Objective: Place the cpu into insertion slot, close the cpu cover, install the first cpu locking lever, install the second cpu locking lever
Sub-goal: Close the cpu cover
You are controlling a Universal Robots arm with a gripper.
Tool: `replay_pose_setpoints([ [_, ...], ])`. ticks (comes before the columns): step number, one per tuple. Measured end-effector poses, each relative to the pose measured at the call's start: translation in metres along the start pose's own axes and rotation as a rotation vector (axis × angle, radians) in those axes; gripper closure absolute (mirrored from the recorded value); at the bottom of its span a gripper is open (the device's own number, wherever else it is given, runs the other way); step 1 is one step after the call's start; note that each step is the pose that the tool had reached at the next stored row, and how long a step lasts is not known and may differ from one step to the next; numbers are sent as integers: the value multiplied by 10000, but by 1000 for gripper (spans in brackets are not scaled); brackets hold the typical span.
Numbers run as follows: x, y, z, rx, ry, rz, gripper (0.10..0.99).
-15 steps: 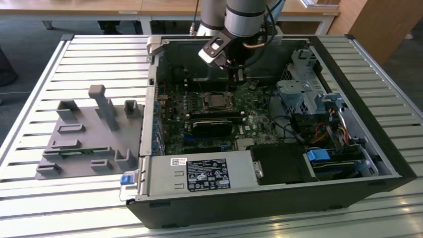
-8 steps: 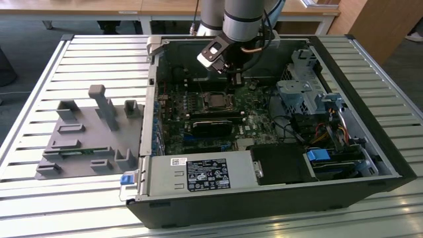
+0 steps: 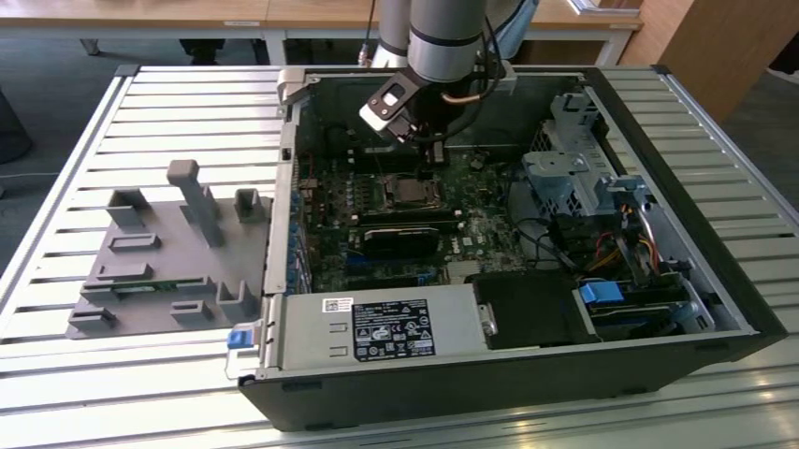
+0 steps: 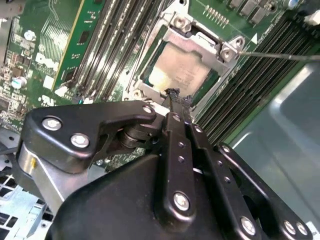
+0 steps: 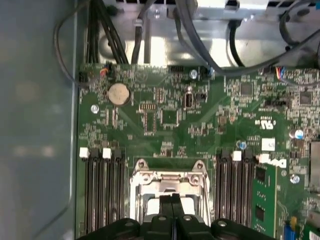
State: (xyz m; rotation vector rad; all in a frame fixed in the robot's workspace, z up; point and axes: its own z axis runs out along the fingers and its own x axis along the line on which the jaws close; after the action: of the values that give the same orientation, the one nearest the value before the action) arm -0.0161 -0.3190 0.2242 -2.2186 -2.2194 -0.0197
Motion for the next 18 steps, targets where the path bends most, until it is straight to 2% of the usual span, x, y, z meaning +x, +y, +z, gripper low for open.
replay_pose_setpoints([
  [7,-10,-14,55,22,0,1,980],
  [18,-10,-208,96,22,1,0,980],
])
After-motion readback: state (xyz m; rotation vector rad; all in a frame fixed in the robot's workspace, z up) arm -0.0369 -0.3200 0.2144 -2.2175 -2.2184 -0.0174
